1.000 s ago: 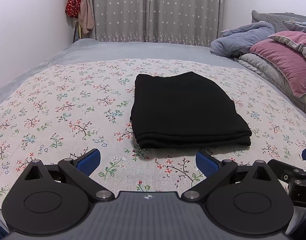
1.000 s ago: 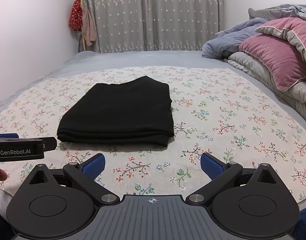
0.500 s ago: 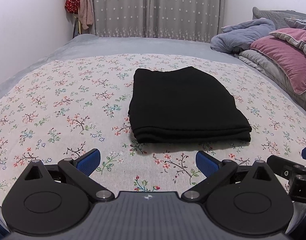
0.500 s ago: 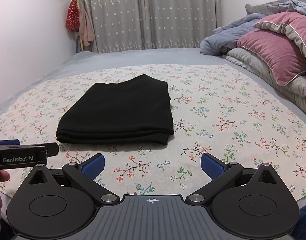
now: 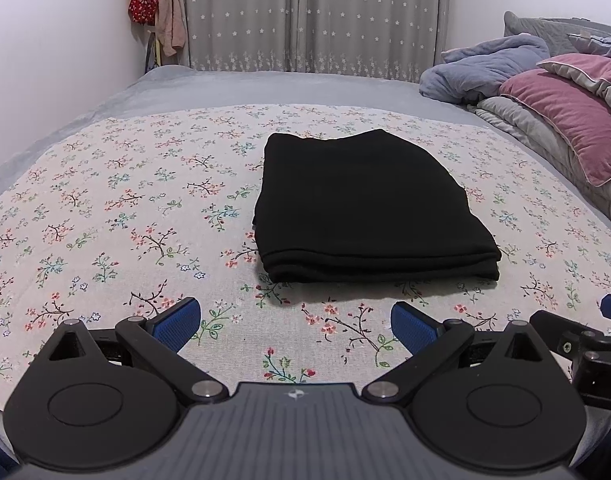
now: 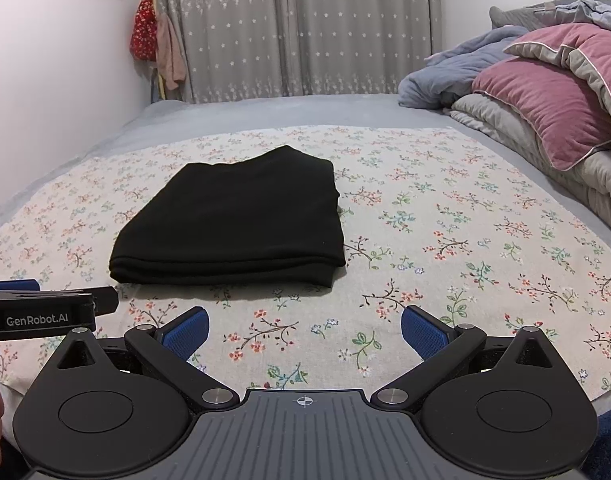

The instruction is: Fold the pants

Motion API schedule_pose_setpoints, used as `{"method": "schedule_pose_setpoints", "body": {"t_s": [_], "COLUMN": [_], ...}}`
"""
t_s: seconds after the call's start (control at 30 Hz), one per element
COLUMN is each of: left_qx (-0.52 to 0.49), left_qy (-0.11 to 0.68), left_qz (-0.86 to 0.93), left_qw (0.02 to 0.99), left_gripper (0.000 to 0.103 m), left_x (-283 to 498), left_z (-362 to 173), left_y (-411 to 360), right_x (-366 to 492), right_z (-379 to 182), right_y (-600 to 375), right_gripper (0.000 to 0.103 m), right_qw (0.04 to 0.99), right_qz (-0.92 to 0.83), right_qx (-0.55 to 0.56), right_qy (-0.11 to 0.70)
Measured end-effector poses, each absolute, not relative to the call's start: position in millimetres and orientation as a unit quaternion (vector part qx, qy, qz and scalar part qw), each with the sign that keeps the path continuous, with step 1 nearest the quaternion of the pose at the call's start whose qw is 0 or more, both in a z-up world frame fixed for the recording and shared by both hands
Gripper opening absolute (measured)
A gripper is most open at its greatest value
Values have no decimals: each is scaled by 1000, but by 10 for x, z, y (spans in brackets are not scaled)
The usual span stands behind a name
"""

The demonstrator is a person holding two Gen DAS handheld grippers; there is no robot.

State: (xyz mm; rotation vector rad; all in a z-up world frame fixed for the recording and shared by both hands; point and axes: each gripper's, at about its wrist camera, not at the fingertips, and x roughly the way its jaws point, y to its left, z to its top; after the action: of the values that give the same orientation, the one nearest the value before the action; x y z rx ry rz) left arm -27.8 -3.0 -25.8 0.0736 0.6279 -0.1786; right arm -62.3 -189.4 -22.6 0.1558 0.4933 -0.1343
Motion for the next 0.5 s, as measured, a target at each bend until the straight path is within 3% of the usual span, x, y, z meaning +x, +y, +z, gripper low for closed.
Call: {"method": "schedule_pose_setpoints", "body": {"t_s": [0.5], "left_qx": [48], "left_qy": [297], "left_qz": [-101], "left_qw": [948], "left_gripper": [103], "left_x": [-333], "left_z": [-268], "left_y": [-106], "right_x": [-628], "right_z": [-226], "right_y": [-1897], "right_gripper": [103], "right_qw": [965], "right_qz": [-68], "right_qx": [77], "right_qy": [243]}}
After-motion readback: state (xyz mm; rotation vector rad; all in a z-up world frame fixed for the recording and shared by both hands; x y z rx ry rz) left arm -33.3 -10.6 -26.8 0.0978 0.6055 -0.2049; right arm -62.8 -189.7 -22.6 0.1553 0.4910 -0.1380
